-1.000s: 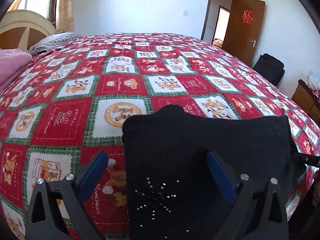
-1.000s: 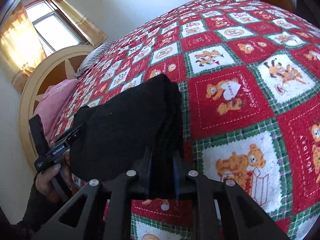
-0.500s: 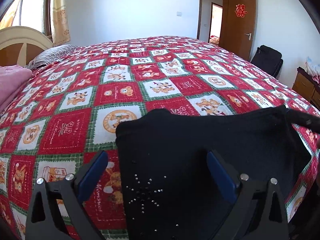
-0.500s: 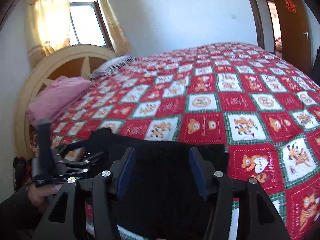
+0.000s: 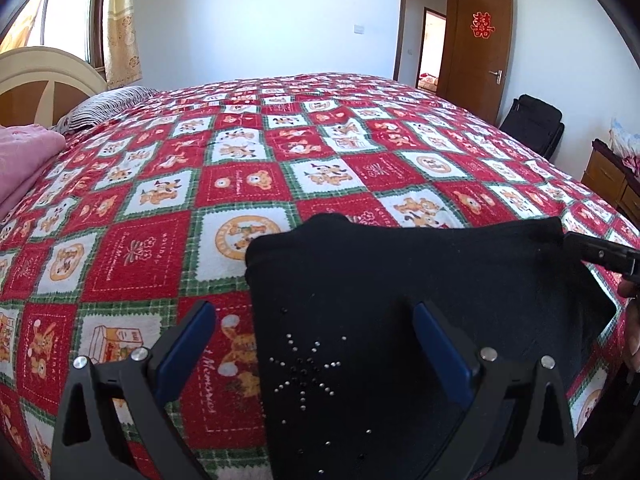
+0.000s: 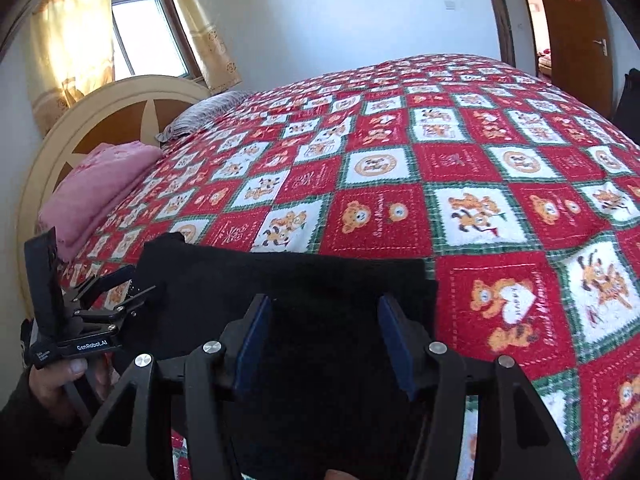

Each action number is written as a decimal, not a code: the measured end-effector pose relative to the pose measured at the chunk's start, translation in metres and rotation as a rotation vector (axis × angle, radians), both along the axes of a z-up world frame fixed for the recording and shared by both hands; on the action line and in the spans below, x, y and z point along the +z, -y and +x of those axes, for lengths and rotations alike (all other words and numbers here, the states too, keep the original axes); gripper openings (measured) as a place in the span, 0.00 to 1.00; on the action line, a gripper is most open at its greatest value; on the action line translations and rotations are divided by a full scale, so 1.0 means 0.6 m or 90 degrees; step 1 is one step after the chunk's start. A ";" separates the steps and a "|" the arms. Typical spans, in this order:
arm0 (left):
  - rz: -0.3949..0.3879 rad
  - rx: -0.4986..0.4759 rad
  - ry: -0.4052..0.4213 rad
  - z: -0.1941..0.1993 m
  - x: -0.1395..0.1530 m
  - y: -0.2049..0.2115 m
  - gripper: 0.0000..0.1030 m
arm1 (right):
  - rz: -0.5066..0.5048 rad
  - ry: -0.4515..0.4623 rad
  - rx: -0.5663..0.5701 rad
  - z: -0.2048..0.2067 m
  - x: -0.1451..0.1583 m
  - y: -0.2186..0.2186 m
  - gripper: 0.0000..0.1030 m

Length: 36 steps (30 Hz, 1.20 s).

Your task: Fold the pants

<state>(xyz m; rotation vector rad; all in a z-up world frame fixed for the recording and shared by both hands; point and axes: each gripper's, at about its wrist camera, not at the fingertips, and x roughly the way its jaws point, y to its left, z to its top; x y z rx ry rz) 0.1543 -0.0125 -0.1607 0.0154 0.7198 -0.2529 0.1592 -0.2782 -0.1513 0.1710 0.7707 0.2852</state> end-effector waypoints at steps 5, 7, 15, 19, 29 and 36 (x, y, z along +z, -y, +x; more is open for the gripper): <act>-0.031 0.001 0.010 -0.005 -0.001 -0.031 0.98 | -0.004 -0.011 -0.046 -0.024 0.007 0.039 0.61; -0.056 0.004 -0.007 0.000 -0.009 -0.044 0.98 | -0.004 -0.032 -0.057 -0.027 -0.004 0.053 0.61; -0.127 -0.022 -0.024 0.013 -0.029 -0.056 0.98 | 0.097 -0.101 -0.040 -0.008 -0.061 0.075 0.61; -0.157 -0.062 -0.031 0.008 -0.024 -0.046 0.74 | 0.136 -0.106 -0.017 -0.005 -0.067 0.070 0.52; -0.205 -0.083 -0.049 0.012 -0.029 -0.056 0.36 | 0.151 -0.107 0.010 -0.011 -0.063 0.057 0.30; -0.174 -0.063 -0.027 0.005 -0.032 -0.043 0.48 | 0.154 -0.096 -0.003 -0.011 -0.074 0.062 0.36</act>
